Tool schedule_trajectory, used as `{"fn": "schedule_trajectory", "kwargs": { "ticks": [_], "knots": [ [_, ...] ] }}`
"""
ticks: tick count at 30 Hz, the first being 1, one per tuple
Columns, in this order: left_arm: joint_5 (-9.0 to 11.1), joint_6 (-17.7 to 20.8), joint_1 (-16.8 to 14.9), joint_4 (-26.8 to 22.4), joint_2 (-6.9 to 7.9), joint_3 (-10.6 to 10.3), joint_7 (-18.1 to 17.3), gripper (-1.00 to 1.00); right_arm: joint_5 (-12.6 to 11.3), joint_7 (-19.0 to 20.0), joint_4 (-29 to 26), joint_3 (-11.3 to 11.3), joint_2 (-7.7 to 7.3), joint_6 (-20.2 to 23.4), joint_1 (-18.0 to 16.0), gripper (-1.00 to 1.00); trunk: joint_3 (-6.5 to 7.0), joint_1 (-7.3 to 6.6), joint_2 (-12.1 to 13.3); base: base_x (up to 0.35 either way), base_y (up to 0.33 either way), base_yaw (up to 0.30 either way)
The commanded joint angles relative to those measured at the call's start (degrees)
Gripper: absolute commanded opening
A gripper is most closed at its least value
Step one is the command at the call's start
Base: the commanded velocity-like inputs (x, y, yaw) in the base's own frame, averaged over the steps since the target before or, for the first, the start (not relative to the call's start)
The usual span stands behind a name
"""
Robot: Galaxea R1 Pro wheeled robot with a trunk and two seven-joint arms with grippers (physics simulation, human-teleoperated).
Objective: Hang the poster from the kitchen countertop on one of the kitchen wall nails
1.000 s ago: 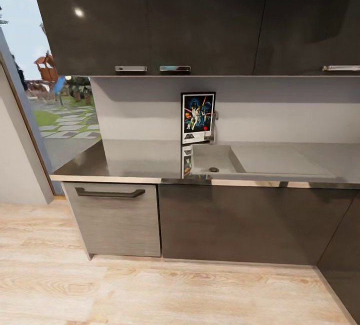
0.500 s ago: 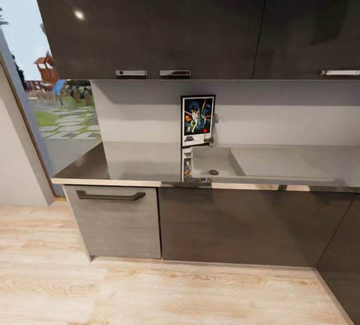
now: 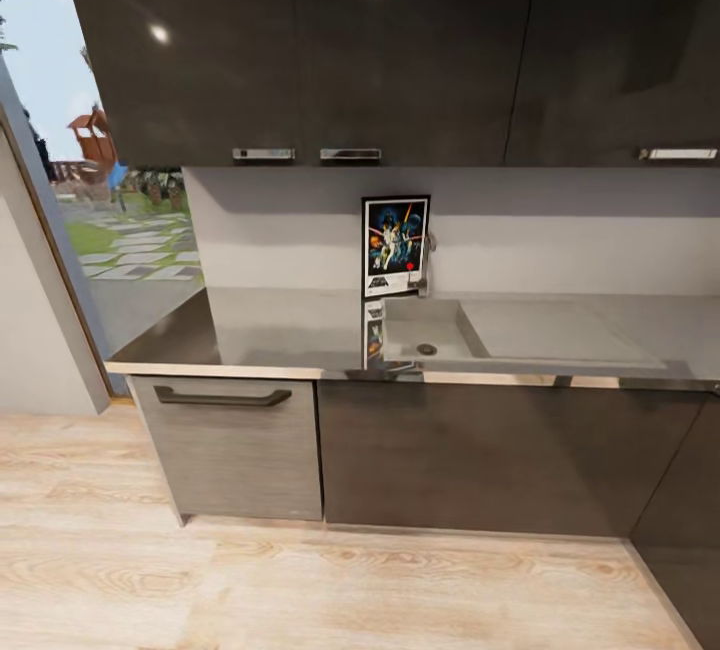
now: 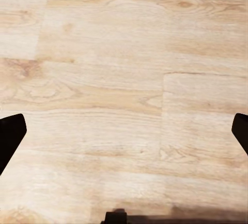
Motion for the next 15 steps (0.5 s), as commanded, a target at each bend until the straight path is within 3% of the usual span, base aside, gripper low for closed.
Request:
{"fn": "schedule_trajectory", "kwargs": {
  "ticks": [1, 15],
  "knots": [
    [0.0, -0.1, 0.0, -0.1, -0.02, 0.1, 0.0, 1.00, 0.1, 0.0, 0.0, 0.0, -0.01, -0.2, 0.0, 1.00, 0.13, -0.22, 0.4, 0.000, 0.000, 0.000],
    [0.0, -0.1, 0.0, -0.1, -0.02, 0.1, 0.0, 1.00, 0.1, 0.0, 0.0, 0.0, -0.01, -0.2, 0.0, 1.00, 2.65, -3.30, 6.0, 0.000, 0.000, 0.000]
  ]
}}
